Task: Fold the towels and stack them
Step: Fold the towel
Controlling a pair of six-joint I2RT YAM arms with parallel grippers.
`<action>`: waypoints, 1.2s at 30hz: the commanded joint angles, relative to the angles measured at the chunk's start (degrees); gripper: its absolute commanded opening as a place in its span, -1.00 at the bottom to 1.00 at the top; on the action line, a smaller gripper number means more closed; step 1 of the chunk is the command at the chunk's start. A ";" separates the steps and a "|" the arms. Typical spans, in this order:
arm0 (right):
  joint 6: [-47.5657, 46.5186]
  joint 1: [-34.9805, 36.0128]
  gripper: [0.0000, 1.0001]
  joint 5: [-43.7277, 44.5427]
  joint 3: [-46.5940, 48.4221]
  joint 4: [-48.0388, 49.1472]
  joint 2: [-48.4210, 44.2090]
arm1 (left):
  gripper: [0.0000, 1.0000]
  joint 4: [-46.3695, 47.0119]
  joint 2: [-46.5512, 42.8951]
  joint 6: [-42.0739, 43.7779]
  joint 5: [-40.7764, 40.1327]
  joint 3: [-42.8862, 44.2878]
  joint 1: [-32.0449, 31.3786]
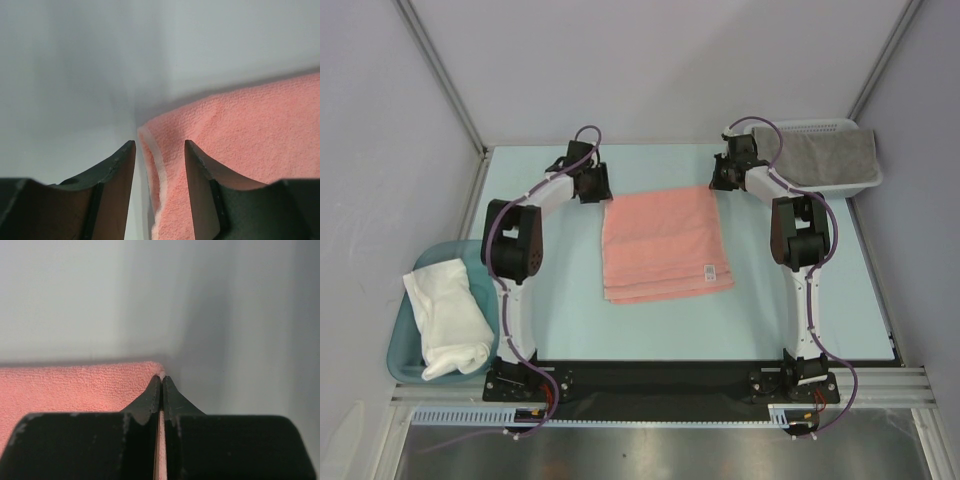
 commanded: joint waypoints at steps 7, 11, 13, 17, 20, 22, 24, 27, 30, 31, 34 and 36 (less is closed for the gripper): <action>-0.34 -0.11 -1.00 0.63 1.24 1.53 -3.64 | -0.05 -3.87 4.14 2.11 -3.76 7.29 -1.29; -0.43 -0.02 -1.00 0.45 1.15 1.88 -3.73 | -0.03 -4.04 4.84 2.72 -4.37 7.81 -1.20; -0.52 -0.02 -1.00 0.71 1.15 1.79 -3.65 | -0.03 -4.04 5.54 2.81 -4.64 8.42 -1.29; -0.43 -0.02 -1.00 0.71 1.42 1.97 -3.56 | -0.12 -3.95 6.69 2.55 -5.08 9.74 -1.20; -0.52 -0.11 -1.00 0.63 1.85 1.79 -3.12 | -0.34 -3.16 7.13 2.28 -4.99 10.54 -1.20; -0.52 -0.11 -1.00 0.45 1.94 1.88 -2.94 | -0.46 -3.16 7.39 2.19 -5.08 11.23 -1.12; -0.61 -0.11 -1.00 0.28 1.94 2.05 -2.77 | -0.59 -2.55 7.74 2.11 -4.47 11.50 -1.03; -0.52 -0.11 -1.00 -0.25 2.12 2.23 -2.33 | -0.71 -1.31 8.09 2.11 -3.06 11.50 -0.76; -0.34 -0.11 -1.00 -1.04 1.94 2.93 -2.33 | -0.94 -0.09 8.01 2.11 -2.36 11.33 -0.33; -0.26 -0.11 -1.00 -1.22 1.86 3.19 -2.41 | -1.00 0.44 7.83 2.11 -2.18 11.07 -0.24; -0.17 -0.11 -1.00 -1.40 2.03 4.07 -2.50 | -0.99 3.07 7.22 1.23 -0.69 10.62 0.81; -0.17 -0.28 -1.00 -1.83 2.38 4.86 -2.68 | -0.99 4.30 6.78 0.61 0.10 10.54 1.69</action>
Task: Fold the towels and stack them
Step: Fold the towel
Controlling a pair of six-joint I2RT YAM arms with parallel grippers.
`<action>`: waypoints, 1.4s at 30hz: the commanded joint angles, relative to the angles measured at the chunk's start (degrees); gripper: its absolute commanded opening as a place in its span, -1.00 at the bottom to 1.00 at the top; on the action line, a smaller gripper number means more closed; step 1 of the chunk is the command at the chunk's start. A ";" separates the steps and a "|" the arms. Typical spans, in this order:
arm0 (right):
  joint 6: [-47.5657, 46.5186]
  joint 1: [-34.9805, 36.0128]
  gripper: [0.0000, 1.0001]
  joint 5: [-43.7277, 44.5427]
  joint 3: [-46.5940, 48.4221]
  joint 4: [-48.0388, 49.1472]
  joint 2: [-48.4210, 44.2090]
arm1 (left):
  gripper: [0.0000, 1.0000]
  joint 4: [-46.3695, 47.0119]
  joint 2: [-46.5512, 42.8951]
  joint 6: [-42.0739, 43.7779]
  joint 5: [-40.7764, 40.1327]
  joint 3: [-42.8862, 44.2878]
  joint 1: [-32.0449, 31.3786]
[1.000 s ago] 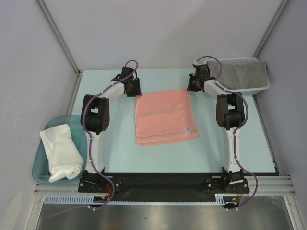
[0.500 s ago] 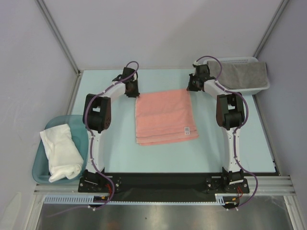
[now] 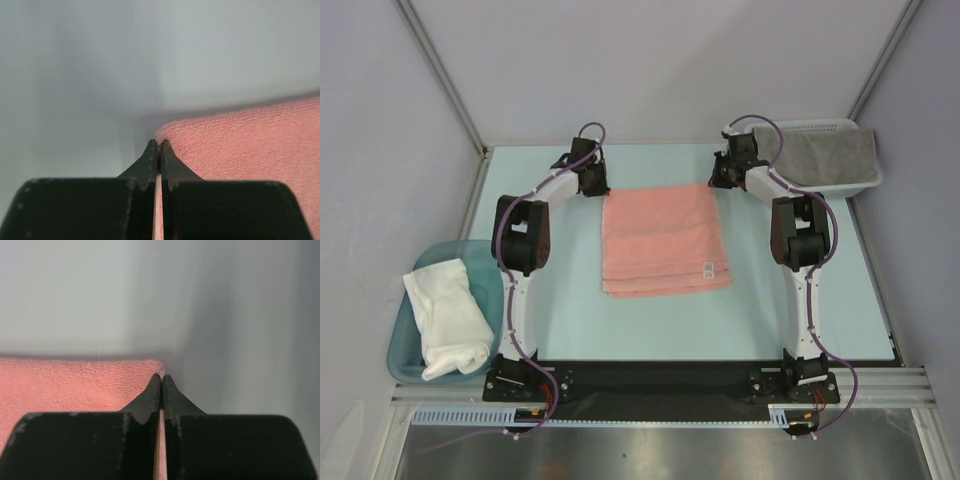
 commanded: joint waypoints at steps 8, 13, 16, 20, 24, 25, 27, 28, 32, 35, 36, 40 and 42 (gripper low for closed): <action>1.52 -1.14 -1.00 -2.21 -2.66 11.45 -7.42 | -0.99 12.70 -6.87 -1.69 3.72 -0.46 3.08; 1.88 -1.14 -1.00 -1.69 -7.40 14.10 -13.12 | -0.99 17.99 -12.77 -3.26 4.34 -7.57 3.08; 2.31 -1.23 -1.00 -1.42 -10.48 16.20 -16.81 | -0.99 21.07 -16.73 -4.32 4.51 -12.75 3.08; 3.10 -1.23 -1.00 -1.16 -17.33 18.14 -21.99 | -0.99 24.50 -21.91 -5.90 4.69 -19.35 2.99; 3.81 -1.23 -1.00 -0.72 -23.74 19.73 -27.28 | -0.99 26.17 -26.40 -7.05 4.87 -25.15 2.56; 3.98 -1.23 -1.00 -0.80 -24.81 20.08 -28.07 | -0.99 27.13 -27.53 -7.48 4.69 -27.78 2.29; 4.42 -1.23 -1.00 -0.46 -28.32 20.26 -30.71 | -0.99 28.19 -30.35 -7.84 4.60 -30.44 1.77; 4.77 -1.23 -1.00 -0.54 -29.90 21.13 -31.59 | -1.00 28.45 -31.23 -8.01 4.25 -32.79 1.59; 6.09 -1.14 -1.00 -0.63 -36.06 22.27 -36.16 | -0.99 30.55 -36.40 -9.07 3.64 -38.69 0.54; 7.41 -1.06 -1.00 -0.80 -41.42 24.03 -39.50 | -0.99 33.02 -39.31 -10.04 2.41 -44.31 -0.78; 7.67 -0.97 -1.00 -0.72 -42.47 24.03 -40.46 | -1.00 33.29 -41.24 -10.21 2.06 -45.46 -0.96; 8.55 -0.44 -1.00 -0.19 -47.22 24.12 -45.29 | -0.99 33.90 -45.38 -10.92 -0.49 -51.69 -2.28; 8.82 0.35 -1.00 0.69 -49.86 24.21 -46.79 | -0.99 34.43 -46.87 -11.62 -1.46 -53.72 -3.07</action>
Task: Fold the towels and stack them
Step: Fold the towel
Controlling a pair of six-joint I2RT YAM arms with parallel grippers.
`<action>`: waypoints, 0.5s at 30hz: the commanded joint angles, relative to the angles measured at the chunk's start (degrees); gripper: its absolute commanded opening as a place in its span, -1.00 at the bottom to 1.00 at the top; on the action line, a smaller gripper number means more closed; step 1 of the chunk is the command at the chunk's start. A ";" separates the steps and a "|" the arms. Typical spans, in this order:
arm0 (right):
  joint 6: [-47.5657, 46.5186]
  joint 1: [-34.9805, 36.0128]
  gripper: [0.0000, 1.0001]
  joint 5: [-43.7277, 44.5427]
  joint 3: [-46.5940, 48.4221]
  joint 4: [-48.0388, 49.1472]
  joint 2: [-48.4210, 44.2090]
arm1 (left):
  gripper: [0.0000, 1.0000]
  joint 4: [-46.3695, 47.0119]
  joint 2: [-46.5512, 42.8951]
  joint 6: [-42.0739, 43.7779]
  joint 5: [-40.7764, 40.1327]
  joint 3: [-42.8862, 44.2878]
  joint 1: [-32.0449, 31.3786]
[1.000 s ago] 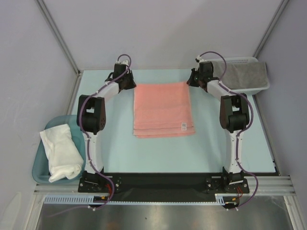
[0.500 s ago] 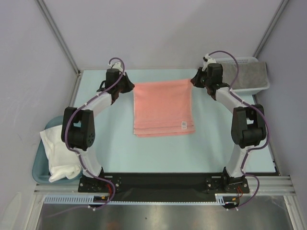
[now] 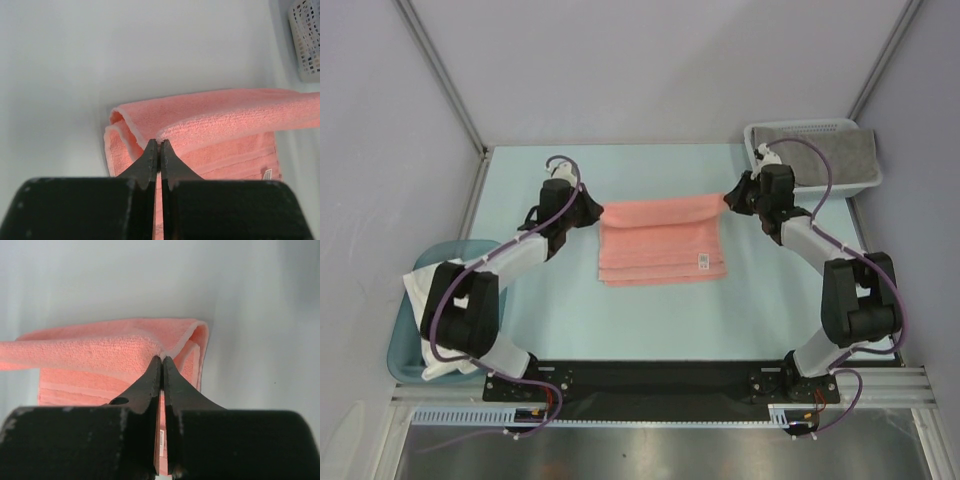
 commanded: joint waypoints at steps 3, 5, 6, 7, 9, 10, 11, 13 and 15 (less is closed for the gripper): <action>1.41 1.88 -1.00 3.27 -4.96 3.21 -6.77 | -0.99 5.32 -6.94 -2.29 -4.09 -7.14 -1.85; 1.76 2.32 -1.00 3.62 -6.28 3.20 -7.82 | -0.99 6.47 -8.78 -2.47 -4.53 -10.05 -2.46; 1.85 2.85 -1.00 4.06 -7.42 3.03 -8.26 | -0.99 6.64 -9.14 -2.55 -4.62 -11.53 -2.55; 2.11 3.03 -1.00 4.33 -8.39 3.46 -8.70 | -0.99 7.25 -9.66 -2.64 -4.70 -12.25 -2.73; 2.82 3.47 -1.00 4.59 -9.80 3.73 -10.01 | -0.99 7.87 -10.80 -2.99 -4.53 -13.65 -2.99; 2.90 3.82 -1.00 5.11 -11.11 3.65 -10.46 | -0.99 8.05 -11.07 -2.99 -4.53 -14.70 -3.08; 3.08 3.82 -1.00 5.29 -11.73 3.73 -11.07 | -0.99 8.31 -11.86 -2.99 -4.53 -15.15 -3.34; 3.26 3.91 -1.00 5.91 -13.05 3.38 -12.30 | -1.00 8.58 -12.56 -2.99 -4.62 -16.11 -3.61; 3.52 4.08 -1.00 5.91 -13.93 3.12 -13.01 | -0.99 8.84 -13.27 -2.99 -4.70 -16.82 -3.96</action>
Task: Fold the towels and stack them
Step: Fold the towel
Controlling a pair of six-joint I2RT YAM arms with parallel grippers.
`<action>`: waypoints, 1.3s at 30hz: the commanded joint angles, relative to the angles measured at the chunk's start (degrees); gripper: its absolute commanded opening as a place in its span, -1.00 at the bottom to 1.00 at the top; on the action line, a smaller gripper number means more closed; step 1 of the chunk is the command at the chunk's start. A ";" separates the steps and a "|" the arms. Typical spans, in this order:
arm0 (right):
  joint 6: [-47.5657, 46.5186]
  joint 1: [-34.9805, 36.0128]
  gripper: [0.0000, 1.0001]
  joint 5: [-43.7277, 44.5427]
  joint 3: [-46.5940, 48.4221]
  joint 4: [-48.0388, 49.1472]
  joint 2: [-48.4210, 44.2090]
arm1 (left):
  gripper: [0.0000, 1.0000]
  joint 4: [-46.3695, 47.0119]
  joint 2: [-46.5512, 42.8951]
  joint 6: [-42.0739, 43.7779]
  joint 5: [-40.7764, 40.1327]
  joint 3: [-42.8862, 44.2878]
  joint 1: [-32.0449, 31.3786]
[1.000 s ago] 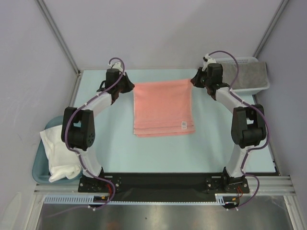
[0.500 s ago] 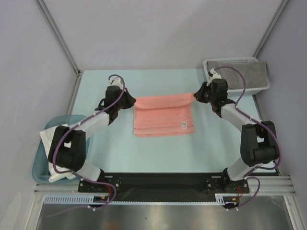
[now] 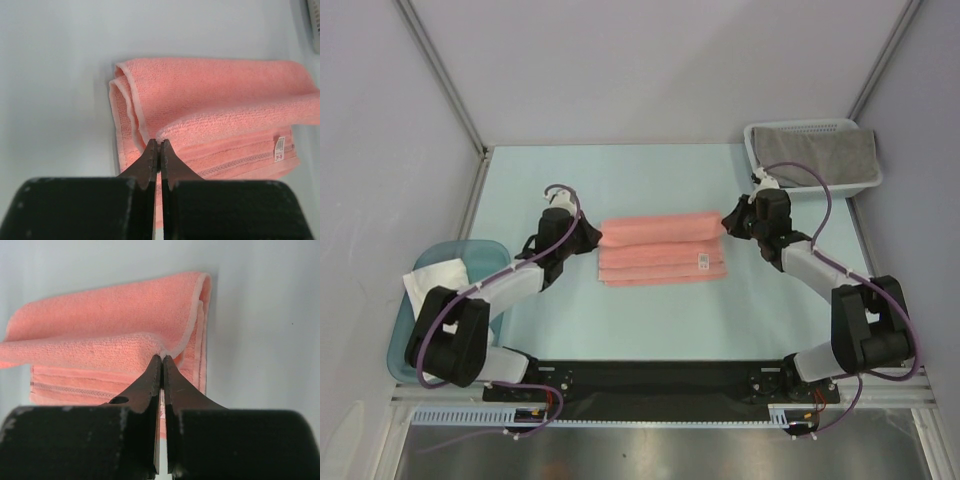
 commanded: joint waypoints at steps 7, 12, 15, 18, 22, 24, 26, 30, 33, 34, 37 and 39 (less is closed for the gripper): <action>1.01 0.76 -1.00 3.21 -4.07 1.65 -5.19 | -0.99 5.26 -4.84 -0.94 -0.83 -4.40 -0.97; 1.45 1.03 -1.00 3.12 -6.52 2.09 -7.30 | -0.99 5.88 -6.51 -1.29 -1.27 -6.60 -1.23; 1.45 1.12 -1.00 3.47 -7.41 1.83 -8.09 | -0.99 6.06 -7.48 -1.29 -1.10 -7.83 -1.41; 1.71 1.21 -1.00 3.56 -8.29 2.09 -8.80 | -0.99 6.23 -8.09 -1.38 -1.18 -8.80 -1.85; 1.89 1.29 -1.00 3.65 -9.61 2.27 -9.33 | -0.99 6.76 -8.27 -1.29 -1.10 -10.38 -2.11; 2.06 1.38 -1.00 3.47 -10.48 2.53 -9.50 | -0.99 7.11 -8.45 -1.38 -1.18 -10.99 -2.37; 2.41 1.56 -1.00 3.12 -11.45 2.97 -9.50 | -0.99 7.37 -8.36 -1.29 -1.18 -11.79 -2.55; 2.85 1.99 -1.00 3.73 -12.86 3.41 -9.24 | -0.99 8.25 -7.74 -1.55 -0.57 -12.84 -3.08; 3.29 1.91 -0.89 3.82 -13.21 2.97 -9.24 | -0.88 8.51 -7.48 -1.82 -0.74 -14.16 -3.69; 3.55 2.00 -0.76 3.74 -13.38 2.88 -9.33 | -0.82 8.60 -7.57 -1.99 -0.83 -14.42 -3.78; 4.26 2.08 -0.57 3.82 -13.91 2.27 -10.29 | -0.71 8.26 -8.88 -2.35 -0.57 -15.39 -3.78; 4.17 2.17 -0.44 5.04 -14.09 0.87 -11.34 | -0.59 7.47 -10.64 -2.35 -0.57 -15.74 -3.96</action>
